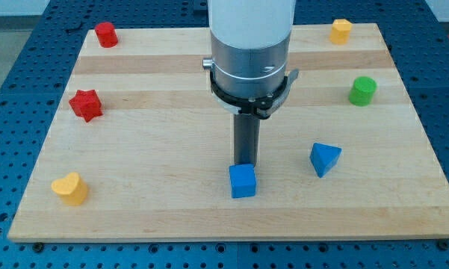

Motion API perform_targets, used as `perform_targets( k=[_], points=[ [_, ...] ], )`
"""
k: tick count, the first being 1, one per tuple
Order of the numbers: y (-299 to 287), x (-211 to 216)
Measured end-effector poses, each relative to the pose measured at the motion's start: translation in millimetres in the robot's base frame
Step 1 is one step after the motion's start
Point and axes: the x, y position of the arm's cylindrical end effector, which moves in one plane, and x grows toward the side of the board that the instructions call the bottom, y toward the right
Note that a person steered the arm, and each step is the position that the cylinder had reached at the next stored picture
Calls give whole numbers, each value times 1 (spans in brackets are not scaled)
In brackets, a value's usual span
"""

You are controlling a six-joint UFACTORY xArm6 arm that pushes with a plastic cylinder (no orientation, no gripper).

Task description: Slide the blue triangle towards the bottom right of the board

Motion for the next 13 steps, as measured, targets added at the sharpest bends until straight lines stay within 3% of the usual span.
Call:
perform_targets(
  k=[3,5,8,10,12,13],
  points=[
    [1,3],
    [8,-23],
    [114,-19],
    [178,14],
    [184,15],
    [174,-10]
  ],
)
